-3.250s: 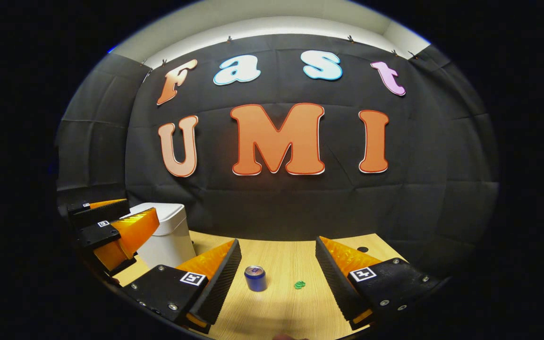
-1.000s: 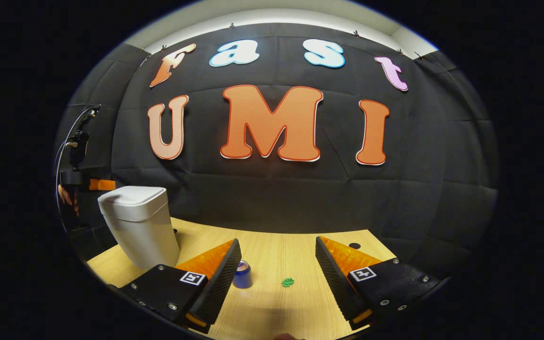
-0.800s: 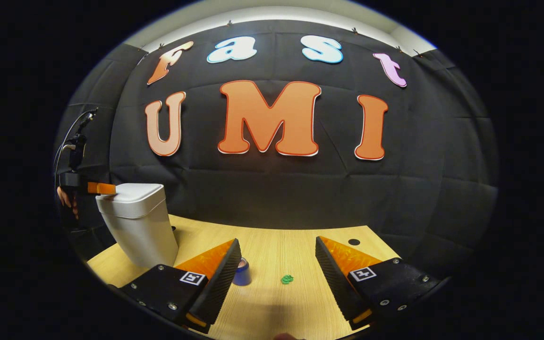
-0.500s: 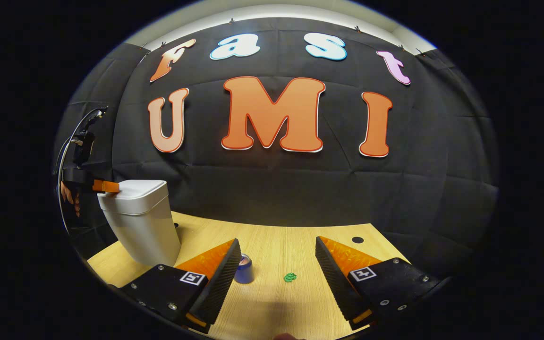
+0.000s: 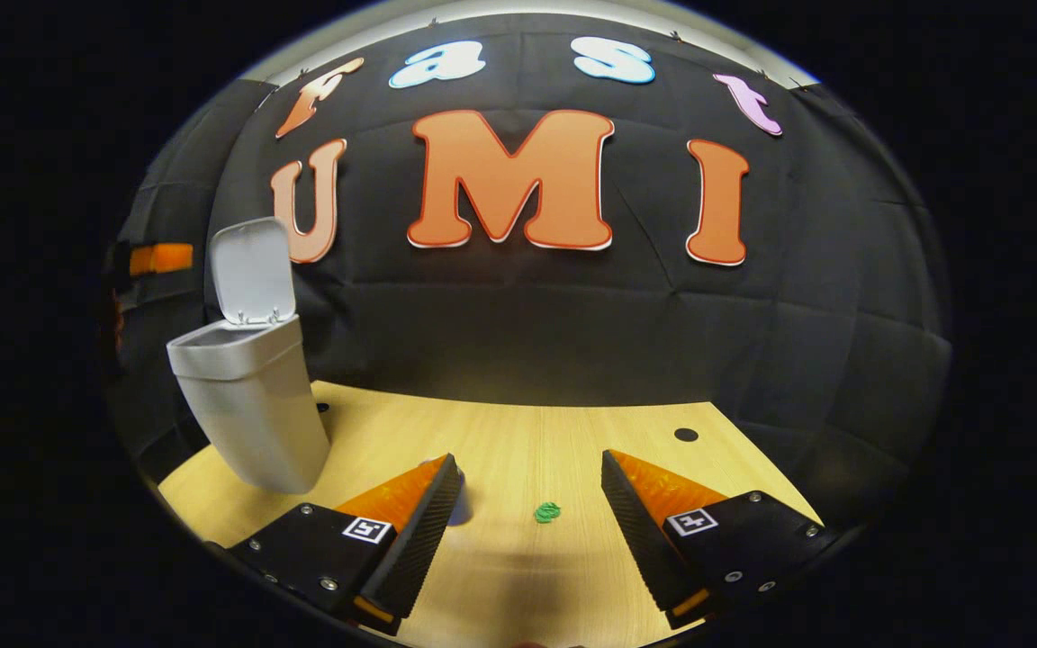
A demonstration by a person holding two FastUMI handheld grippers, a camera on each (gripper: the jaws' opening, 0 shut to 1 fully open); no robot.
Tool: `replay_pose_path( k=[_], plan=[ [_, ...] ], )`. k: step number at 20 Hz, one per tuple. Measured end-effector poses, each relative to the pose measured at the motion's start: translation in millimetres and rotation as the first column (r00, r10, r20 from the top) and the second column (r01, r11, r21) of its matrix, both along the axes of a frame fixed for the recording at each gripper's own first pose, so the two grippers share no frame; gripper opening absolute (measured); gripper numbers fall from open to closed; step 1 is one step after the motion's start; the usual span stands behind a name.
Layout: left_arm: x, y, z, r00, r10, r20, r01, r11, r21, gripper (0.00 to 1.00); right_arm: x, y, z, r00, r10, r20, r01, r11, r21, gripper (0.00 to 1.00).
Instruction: Press the lid of the desktop garbage bin to open it, pick up the crumpled paper on the desktop and throw it into the bin, then pick up the pop can on the desktop and drop it into the bin, and finally close the garbage bin lid.
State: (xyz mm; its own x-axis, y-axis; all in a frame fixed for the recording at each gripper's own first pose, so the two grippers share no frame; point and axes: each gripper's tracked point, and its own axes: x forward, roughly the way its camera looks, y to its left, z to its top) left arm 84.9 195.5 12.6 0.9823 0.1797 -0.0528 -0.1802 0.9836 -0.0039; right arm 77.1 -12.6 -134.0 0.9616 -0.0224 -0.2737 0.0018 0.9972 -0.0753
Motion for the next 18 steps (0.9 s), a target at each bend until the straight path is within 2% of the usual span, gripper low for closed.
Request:
replay_pose_path(
  k=[2,3,10,12,14,18],
  plan=[
    [-16.4,-21.3,6.0,1.000,-0.018,0.007,0.018,1.000,0.002,0.88,11.7,-6.6,-18.8,1.000,-0.003,-0.028,0.002,1.000,-0.011,0.95],
    [-24.3,-32.6,5.1,1.000,-0.024,0.001,0.024,1.000,0.002,0.92,19.9,-8.0,-27.8,0.999,-0.002,-0.040,0.001,1.000,-0.014,0.95],
    [-72.5,-102.8,6.7,0.993,-0.104,-0.048,0.107,0.992,0.066,0.95,74.2,-12.2,-123.3,0.981,0.028,-0.191,-0.046,0.995,-0.091,0.95],
    [-81.2,-113.4,13.7,0.992,-0.119,-0.042,0.122,0.988,0.093,0.94,85.8,-10.1,-150.4,0.969,0.040,-0.242,-0.055,0.997,-0.056,0.96],
    [-86.3,-118.2,9.9,0.991,-0.115,-0.070,0.123,0.985,0.120,0.99,102.6,-13.5,-172.9,0.964,0.022,-0.264,-0.029,0.999,-0.025,0.95],
    [-91.0,-125.8,-5.8,0.987,-0.089,-0.134,0.107,0.985,0.137,0.97,119.7,-34.0,-203.7,0.950,-0.047,-0.309,0.047,0.999,-0.005,0.96]
  ],
)
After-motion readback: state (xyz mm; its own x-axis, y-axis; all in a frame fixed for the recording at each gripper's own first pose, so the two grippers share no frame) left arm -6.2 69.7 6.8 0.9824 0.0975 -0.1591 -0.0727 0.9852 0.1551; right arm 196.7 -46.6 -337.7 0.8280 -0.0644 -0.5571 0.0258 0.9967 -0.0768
